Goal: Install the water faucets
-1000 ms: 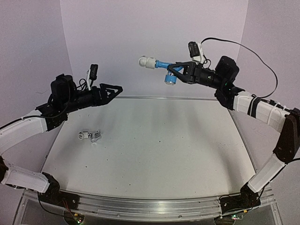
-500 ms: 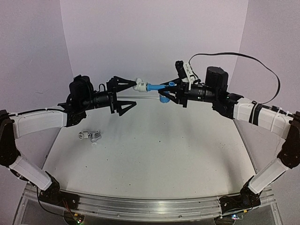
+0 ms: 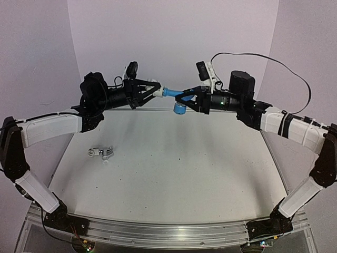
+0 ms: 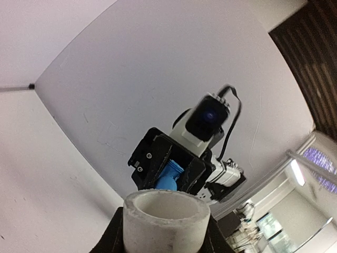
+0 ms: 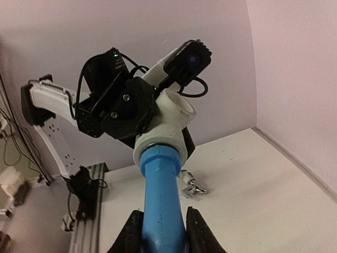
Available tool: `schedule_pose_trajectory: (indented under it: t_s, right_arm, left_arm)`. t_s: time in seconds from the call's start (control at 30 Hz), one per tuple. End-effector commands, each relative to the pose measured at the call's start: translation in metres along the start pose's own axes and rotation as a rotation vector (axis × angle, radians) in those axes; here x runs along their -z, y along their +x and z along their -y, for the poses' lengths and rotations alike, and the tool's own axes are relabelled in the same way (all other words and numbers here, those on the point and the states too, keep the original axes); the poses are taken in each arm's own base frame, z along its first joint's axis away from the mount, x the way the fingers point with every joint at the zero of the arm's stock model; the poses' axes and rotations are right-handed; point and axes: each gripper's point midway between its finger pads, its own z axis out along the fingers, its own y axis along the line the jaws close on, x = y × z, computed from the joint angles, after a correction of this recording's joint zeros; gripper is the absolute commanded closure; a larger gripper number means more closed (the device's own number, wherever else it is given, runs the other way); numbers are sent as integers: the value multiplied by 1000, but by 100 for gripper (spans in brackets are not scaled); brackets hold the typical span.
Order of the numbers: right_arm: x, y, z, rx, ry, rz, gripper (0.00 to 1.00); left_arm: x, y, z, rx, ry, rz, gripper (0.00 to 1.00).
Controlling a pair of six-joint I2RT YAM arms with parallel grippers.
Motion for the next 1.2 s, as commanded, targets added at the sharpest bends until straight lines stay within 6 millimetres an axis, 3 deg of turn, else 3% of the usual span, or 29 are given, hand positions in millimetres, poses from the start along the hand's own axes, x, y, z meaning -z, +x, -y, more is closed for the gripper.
schedule_pose_trajectory:
  t_s: [0.0,0.07,0.1,0.13,0.2,0.23,0.3,0.37,0.4,0.5,0.57,0.6,0.63,0.67,0.77,0.83,0.9,1.1,1.17]
  right_arm:
    - [-3,-50,-24,-553,-204,13,100]
    - [-4,-51,-28,-818,-275,-58,100]
    - [-2,-60,-37,-956,-357,-82,100]
    - [0,-62,-42,-1041,-383,-98,100]
    - [24,-85,-60,-1113,-514,3,100]
    - [26,-87,-61,-1109,-519,7,100]
    - [40,-94,-68,-1008,-511,34,100]
    - [46,-96,-62,-907,-475,91,100]
    - [51,-98,-58,-859,-453,115,100]
    - [64,-92,-33,-509,-295,188,100]
    - [62,-76,-13,-293,-125,156,100]
    - [60,-71,-9,-211,-69,133,100]
    - [59,-58,-3,-32,5,93,100]
    - [60,-56,-3,-1,12,90,100]
    - [63,-39,-6,321,64,74,100]
    - [62,-35,-7,396,65,66,100]
    - [59,-31,-8,422,45,60,100]
    - [45,-24,-23,407,-7,56,100]
    - [41,-22,-32,407,-24,56,100]
  left_arm:
    - [2,25,76,-741,279,-137,96]
    - [8,31,78,-995,287,-140,100]
    - [6,21,77,-1204,225,-95,100]
    - [5,13,74,-1282,175,-66,100]
    - [0,-35,70,-1516,-64,89,100]
    - [0,-47,66,-1527,-132,121,99]
    - [6,-74,67,-1543,-274,205,59]
    - [13,-66,72,-1470,-253,207,30]
    - [16,-53,67,-1430,-229,176,25]
    - [40,0,80,-1173,-70,77,1]
    - [56,21,80,-960,-55,45,0]
    - [61,23,79,-880,-63,55,0]
    - [69,25,76,-651,-81,85,0]
    - [70,25,75,-608,-86,91,0]
    - [70,14,35,81,-153,190,0]
    - [58,24,13,315,-153,122,4]
    - [36,38,21,327,-95,-26,4]
    - [14,45,43,187,-33,-79,0]
    - [12,44,41,173,-37,-73,0]
